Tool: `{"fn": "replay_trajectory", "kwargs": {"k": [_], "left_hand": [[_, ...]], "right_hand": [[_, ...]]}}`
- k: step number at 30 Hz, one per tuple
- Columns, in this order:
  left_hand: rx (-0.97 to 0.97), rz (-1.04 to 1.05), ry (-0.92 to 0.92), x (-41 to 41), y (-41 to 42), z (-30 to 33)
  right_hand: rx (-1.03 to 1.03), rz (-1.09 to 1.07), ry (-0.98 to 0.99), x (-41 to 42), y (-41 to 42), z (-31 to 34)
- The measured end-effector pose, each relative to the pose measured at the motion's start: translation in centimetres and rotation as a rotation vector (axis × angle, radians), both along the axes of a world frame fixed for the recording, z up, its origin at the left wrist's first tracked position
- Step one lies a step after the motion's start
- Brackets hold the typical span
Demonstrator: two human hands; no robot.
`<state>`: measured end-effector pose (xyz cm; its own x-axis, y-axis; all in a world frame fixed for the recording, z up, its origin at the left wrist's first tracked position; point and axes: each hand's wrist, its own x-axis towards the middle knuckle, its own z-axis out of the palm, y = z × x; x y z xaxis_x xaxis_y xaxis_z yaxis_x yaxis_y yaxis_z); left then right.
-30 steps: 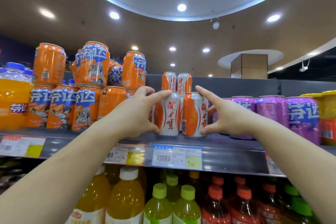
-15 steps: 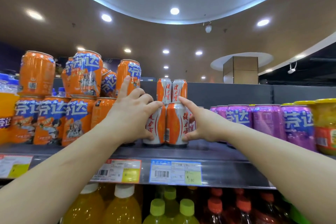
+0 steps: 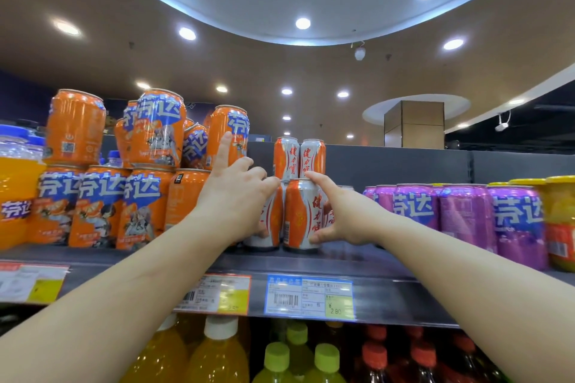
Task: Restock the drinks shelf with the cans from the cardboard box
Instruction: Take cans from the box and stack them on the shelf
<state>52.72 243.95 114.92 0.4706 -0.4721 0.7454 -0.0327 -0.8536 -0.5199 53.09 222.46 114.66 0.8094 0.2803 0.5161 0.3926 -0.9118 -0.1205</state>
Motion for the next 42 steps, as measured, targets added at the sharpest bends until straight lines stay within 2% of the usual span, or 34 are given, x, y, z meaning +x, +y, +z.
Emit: {"fn": "replay_trajectory", "kwargs": {"k": [9,12,15,18,23,27,32,35,39,42], "left_hand": [[0.012,-0.034,-0.029,0.0,0.2,-0.1],[-0.021,-0.101,-0.027,-0.3,0.5,-0.3],[-0.155,-0.275,0.045,-0.9,0.8,-0.3],[-0.311,-0.537,0.156,-2.0,1.2,-0.8],[-0.496,-0.982,0.323,-3.9,0.6,-2.5],[-0.551,-1.165,0.382,-5.7,-2.8,-4.5],[-0.513,-1.104,0.385,-9.7,-10.9,-7.7],[-0.414,-1.017,0.433,-13.1,-18.5,-10.8],[-0.272,-0.902,0.533,-18.6,-32.1,-15.7],[-0.203,-0.907,0.656,-23.6,-43.4,-19.6]], "right_hand": [[0.042,0.031,0.03,-0.5,0.1,-0.2],[0.049,0.026,0.039,-1.2,-0.1,-0.3],[0.049,0.025,0.018,-2.5,-0.7,-0.3],[0.084,0.049,-0.035,-4.4,-1.1,-0.4],[0.284,0.227,-0.11,-8.6,-1.8,-2.0],[0.38,0.219,-0.16,-12.3,-4.3,-4.0],[0.302,0.002,-0.248,-19.1,-11.1,-6.6],[0.145,-0.237,-0.266,-24.0,-18.2,-9.7],[-0.083,-0.633,-0.121,-31.9,-29.3,-15.8],[-0.173,-0.866,0.003,-38.6,-37.6,-20.3]]}}
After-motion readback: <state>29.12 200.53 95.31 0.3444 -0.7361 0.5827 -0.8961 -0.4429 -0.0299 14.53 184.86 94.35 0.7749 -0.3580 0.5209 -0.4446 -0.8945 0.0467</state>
